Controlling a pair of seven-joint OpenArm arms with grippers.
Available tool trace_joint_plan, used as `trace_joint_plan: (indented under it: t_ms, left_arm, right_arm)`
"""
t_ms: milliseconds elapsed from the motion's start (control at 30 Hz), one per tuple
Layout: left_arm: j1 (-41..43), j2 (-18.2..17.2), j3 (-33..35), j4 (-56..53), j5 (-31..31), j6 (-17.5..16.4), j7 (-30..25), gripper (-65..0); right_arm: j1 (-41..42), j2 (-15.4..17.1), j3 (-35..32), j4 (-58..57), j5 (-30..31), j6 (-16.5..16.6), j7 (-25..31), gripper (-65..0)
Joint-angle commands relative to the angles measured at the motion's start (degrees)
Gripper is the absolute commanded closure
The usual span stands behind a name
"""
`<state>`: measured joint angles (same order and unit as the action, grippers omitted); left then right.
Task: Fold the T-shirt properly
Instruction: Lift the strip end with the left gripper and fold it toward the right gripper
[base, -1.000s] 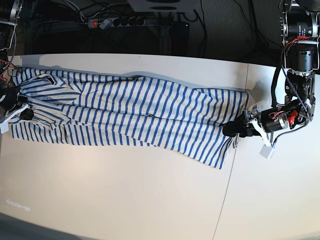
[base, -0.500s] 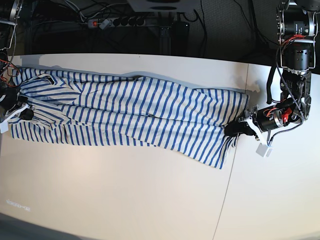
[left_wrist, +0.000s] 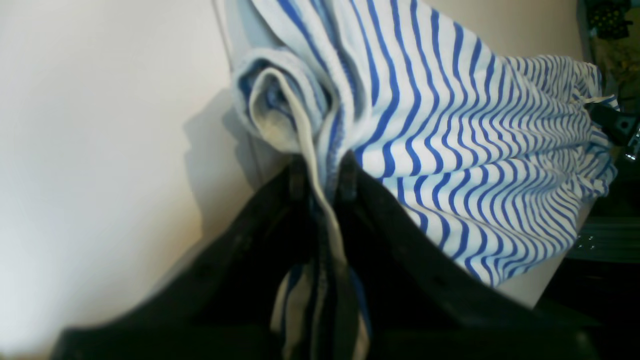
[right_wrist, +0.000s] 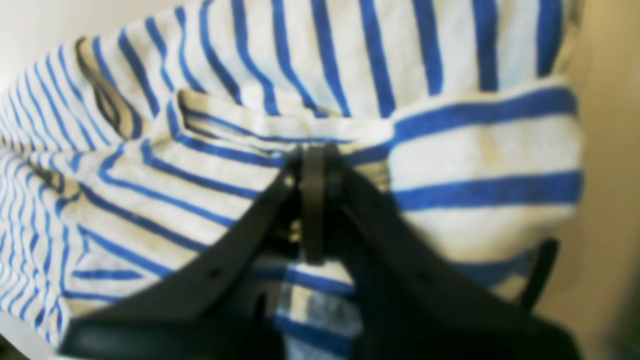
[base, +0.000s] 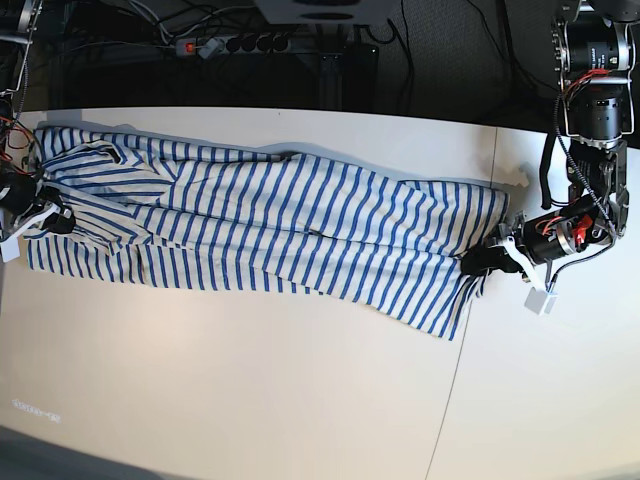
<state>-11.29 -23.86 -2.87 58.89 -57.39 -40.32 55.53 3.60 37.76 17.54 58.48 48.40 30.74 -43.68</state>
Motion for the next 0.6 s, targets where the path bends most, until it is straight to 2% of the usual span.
trace_joint_plan:
  t_ms: [0, 267, 467, 567]
  left_arm:
    - [-1.31, -1.22, -0.48, 0.72, -0.68, 0.32, -0.9, 0.0]
    - [-4.44, -2.43, -0.48, 0.79, -0.63, 0.32, 0.55, 0.0]
    - [-9.62, -6.08, -0.48, 0.76, -0.61, 0.32, 8.48, 0.0]
    - [-11.47, -8.15, -0.48, 0.76, -0.09, 0.32, 9.49, 0.0]
  right_arm:
    - [0.66, 1.57, 0.46, 2.03, 0.7, 3.76, 0.44, 0.0]
    - [0.68, 1.6, 0.46, 10.86, 0.7, 3.74, -1.62, 0.0]
    - [0.66, 1.57, 0.46, 11.69, 0.46, 3.76, -2.23, 0.0]
    - [0.66, 1.57, 0.46, 11.69, 0.46, 3.74, -2.21, 0.0]
